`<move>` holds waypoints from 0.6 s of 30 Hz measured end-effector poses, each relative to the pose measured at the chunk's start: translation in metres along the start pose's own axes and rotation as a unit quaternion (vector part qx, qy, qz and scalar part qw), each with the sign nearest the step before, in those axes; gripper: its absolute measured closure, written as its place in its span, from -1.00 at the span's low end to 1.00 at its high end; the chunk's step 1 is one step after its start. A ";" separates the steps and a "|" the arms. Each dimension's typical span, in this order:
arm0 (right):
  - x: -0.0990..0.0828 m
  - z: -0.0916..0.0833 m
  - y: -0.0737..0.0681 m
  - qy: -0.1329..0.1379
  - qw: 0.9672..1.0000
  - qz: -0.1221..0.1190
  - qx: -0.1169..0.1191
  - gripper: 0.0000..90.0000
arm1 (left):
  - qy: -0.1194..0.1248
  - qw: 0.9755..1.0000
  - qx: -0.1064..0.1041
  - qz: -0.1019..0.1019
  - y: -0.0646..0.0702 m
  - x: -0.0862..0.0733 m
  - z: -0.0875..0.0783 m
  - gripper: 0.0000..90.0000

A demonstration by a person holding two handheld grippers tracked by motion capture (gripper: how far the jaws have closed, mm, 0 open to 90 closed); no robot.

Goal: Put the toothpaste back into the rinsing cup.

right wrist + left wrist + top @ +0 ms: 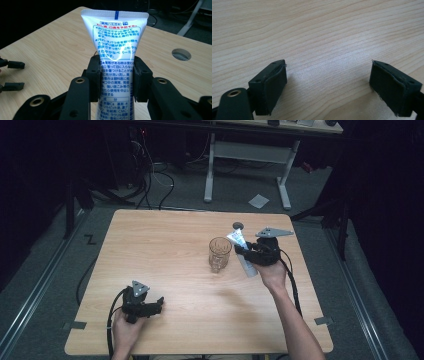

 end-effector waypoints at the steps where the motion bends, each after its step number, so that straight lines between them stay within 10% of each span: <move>1: 0.001 0.000 -0.001 0.000 1.000 0.002 0.003 0.45 | 0.000 1.000 0.000 0.000 0.000 0.000 0.000 -0.67; 18: 0.044 0.019 -0.006 -0.002 1.000 -0.004 -0.008 0.45 | -0.001 1.000 0.000 0.000 0.000 0.000 0.000 -0.67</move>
Point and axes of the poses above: each handheld gripper's, and its own axes: z roughly forward along the jaws, x roughly out of its top, y roughly to its right, the point moved 1 cm from there along z, roughly forward along the jaws, and after that the axes turned 7 degrees about -y, right-handed, at the moved point
